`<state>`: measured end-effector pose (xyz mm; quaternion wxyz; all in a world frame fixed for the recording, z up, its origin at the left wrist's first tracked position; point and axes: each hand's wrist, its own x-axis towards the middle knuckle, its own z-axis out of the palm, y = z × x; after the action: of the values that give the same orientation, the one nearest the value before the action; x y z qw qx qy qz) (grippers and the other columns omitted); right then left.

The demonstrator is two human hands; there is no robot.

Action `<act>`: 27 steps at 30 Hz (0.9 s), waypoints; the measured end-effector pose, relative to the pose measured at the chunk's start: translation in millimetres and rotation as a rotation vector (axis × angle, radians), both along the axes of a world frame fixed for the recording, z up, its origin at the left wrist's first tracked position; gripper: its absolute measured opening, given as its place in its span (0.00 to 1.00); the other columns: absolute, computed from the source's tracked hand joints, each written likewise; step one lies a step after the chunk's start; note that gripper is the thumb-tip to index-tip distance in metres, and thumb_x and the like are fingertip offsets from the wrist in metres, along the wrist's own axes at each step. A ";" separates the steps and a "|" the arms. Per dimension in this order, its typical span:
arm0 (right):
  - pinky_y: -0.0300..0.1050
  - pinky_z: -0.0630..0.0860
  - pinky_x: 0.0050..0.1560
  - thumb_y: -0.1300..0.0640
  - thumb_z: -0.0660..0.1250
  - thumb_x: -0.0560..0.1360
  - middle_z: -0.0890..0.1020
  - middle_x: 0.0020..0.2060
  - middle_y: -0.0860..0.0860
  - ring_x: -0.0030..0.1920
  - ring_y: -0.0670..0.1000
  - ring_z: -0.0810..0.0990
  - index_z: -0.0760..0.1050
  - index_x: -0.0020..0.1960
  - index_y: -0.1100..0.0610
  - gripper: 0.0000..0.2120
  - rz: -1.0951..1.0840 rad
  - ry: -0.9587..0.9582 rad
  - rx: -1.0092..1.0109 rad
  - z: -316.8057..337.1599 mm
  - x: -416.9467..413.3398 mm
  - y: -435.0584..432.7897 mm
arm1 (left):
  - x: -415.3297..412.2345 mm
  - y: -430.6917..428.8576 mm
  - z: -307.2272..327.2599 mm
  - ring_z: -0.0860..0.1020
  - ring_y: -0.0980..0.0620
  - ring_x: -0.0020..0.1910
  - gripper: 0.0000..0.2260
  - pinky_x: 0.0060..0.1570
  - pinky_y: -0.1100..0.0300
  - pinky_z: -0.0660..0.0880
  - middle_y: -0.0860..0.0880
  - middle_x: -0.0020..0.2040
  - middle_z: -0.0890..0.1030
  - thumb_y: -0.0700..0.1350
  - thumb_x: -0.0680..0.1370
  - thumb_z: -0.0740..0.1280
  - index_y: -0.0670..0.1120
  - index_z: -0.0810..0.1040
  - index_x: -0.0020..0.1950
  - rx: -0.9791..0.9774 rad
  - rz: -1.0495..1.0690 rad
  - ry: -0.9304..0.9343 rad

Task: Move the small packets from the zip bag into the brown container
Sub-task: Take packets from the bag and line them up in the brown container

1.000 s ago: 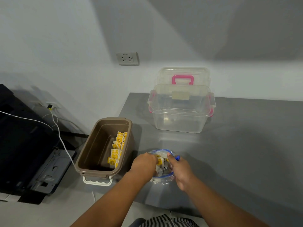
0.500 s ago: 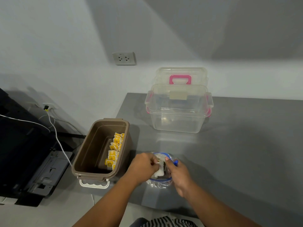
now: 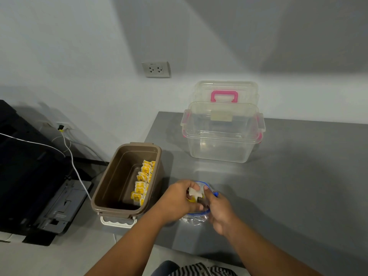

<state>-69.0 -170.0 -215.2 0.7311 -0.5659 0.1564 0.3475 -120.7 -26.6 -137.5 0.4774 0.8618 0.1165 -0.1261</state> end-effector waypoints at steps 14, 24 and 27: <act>0.54 0.81 0.54 0.48 0.69 0.79 0.86 0.46 0.56 0.48 0.56 0.84 0.79 0.53 0.59 0.13 -0.212 -0.049 -0.261 8.5 -8.3 38.6 | -3.3 96.4 82.5 0.78 0.61 0.43 0.06 0.44 0.72 0.71 0.59 0.42 0.80 0.47 0.73 0.77 0.58 0.85 0.45 0.258 0.055 -0.425; 0.50 0.77 0.45 0.48 0.72 0.77 0.82 0.46 0.58 0.42 0.54 0.80 0.73 0.46 0.58 0.14 -0.401 -0.114 -0.475 11.1 -23.3 51.4 | -7.5 171.5 79.6 0.79 0.60 0.39 0.01 0.41 0.64 0.74 0.58 0.39 0.82 0.48 0.76 0.72 0.53 0.84 0.47 0.611 -0.259 -0.118; 0.59 0.81 0.54 0.47 0.73 0.76 0.84 0.47 0.60 0.47 0.60 0.83 0.75 0.48 0.59 0.16 -0.421 -0.109 -0.495 11.4 -24.9 57.3 | -4.6 180.0 71.3 0.79 0.61 0.42 0.05 0.47 0.63 0.76 0.58 0.44 0.83 0.48 0.77 0.72 0.52 0.86 0.51 0.660 -0.436 -0.022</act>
<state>-93.9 -112.7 -203.8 0.6346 -0.6993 0.3103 0.1095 -125.3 153.3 -66.2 0.1379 0.9748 -0.0402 -0.1709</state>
